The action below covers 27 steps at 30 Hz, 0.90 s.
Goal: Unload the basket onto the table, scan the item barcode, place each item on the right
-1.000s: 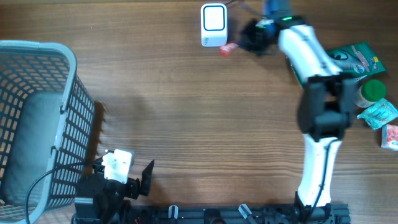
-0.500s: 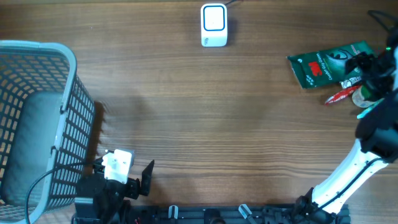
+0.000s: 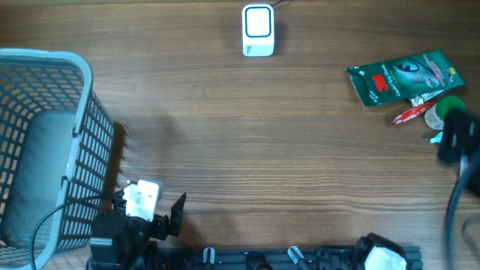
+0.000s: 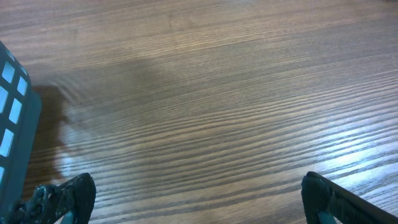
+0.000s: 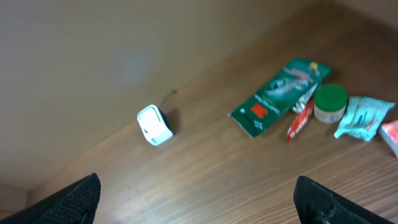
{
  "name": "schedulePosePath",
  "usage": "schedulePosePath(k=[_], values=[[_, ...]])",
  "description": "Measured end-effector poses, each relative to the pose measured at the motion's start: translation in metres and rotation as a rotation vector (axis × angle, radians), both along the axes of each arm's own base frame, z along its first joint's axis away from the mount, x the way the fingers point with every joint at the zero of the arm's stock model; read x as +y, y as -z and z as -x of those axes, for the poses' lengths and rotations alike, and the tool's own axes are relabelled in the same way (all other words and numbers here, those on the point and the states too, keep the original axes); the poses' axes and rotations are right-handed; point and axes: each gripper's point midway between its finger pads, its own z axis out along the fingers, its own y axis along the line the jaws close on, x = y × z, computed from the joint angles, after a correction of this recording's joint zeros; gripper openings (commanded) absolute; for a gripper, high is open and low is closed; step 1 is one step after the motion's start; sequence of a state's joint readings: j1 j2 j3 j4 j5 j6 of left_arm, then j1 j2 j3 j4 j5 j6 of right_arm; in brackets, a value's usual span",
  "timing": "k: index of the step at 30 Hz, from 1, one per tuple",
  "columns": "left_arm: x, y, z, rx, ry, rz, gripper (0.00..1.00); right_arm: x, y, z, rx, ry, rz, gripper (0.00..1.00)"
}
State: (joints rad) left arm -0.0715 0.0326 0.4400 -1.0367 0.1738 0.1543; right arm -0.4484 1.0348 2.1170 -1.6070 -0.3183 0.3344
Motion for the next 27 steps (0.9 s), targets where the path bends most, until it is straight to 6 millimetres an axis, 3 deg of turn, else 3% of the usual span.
schedulePosePath(k=[2, 8, 12, 16, 18, 21, 23, 27], values=[[0.000, 0.000, 0.000, 0.000, 0.000, 0.000, 1.00, 0.018, -0.012, 0.038, -0.102, 0.000, 0.049, 1.00], [0.000, 0.000, 0.000, 0.000, 0.000, 0.000, 1.00, 0.046, -0.023, 0.111, -0.288, 0.040, 0.156, 1.00], [0.000, 0.000, 0.000, 0.000, 0.000, 0.000, 1.00, 0.050, -0.016, 0.123, -0.302, 0.005, 0.307, 1.00], [0.000, 0.000, 0.000, 0.000, 0.000, 0.000, 1.00, 0.048, -0.017, 0.105, -0.434, -0.109, 0.485, 1.00], [0.000, 0.000, 0.000, 0.001, 0.000, 0.000, 1.00, 0.050, -0.001, 0.095, -0.481, -0.163, 0.507, 1.00], [0.000, 0.000, 0.000, 0.000, 0.000, 0.000, 1.00, 0.055, 0.040, 0.066, -0.557, -0.263, 0.523, 1.00], [0.000, 0.000, 0.000, -0.001, 0.000, 0.000, 1.00, 0.059, 0.053, 0.044, -0.648, -0.327, 0.550, 0.99], [0.000, 0.000, 0.000, -0.002, 0.000, 0.000, 1.00, 0.061, 0.118, -0.014, -0.720, -0.432, 0.522, 1.00]])
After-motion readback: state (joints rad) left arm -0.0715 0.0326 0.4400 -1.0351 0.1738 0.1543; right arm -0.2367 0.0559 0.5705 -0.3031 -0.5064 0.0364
